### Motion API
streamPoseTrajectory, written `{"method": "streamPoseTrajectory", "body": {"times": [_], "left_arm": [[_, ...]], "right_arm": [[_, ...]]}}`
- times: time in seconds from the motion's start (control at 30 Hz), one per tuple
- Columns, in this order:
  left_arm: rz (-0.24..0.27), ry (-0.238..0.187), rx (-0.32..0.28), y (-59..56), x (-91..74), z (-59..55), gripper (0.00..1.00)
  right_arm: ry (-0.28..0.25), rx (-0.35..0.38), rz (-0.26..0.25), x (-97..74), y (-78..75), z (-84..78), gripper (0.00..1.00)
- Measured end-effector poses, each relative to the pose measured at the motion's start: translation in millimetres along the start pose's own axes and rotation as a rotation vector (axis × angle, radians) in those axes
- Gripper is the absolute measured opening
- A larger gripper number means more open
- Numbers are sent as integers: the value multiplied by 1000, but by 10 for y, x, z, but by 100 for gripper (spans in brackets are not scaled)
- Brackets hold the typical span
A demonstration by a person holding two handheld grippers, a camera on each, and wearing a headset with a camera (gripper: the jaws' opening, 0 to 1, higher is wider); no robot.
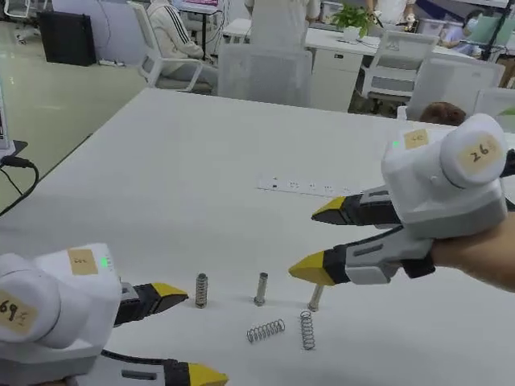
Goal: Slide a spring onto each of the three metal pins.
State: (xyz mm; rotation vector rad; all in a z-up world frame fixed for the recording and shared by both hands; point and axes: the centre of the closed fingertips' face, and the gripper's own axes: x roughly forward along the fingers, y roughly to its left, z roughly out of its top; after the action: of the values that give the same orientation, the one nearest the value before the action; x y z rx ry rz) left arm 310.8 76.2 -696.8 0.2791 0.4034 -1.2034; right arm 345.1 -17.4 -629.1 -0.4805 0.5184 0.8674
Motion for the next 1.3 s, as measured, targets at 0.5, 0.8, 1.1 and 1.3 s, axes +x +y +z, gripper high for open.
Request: {"method": "streamPoseTrajectory", "body": {"times": [0.5,0.8,1.1,1.3], "left_arm": [[-52,9,3,-80,272,-6,56],[-42,13,-20,-6,505,-81,52],[-5,59,8,119,799,-259,40],[10,68,-6,199,902,-315,32]], "right_arm": [[-37,142,-54,-217,160,-462,47],[-78,223,-94,-257,288,-647,46],[-147,285,-137,-188,382,-756,45],[-155,310,-144,-159,348,-821,45]]}}
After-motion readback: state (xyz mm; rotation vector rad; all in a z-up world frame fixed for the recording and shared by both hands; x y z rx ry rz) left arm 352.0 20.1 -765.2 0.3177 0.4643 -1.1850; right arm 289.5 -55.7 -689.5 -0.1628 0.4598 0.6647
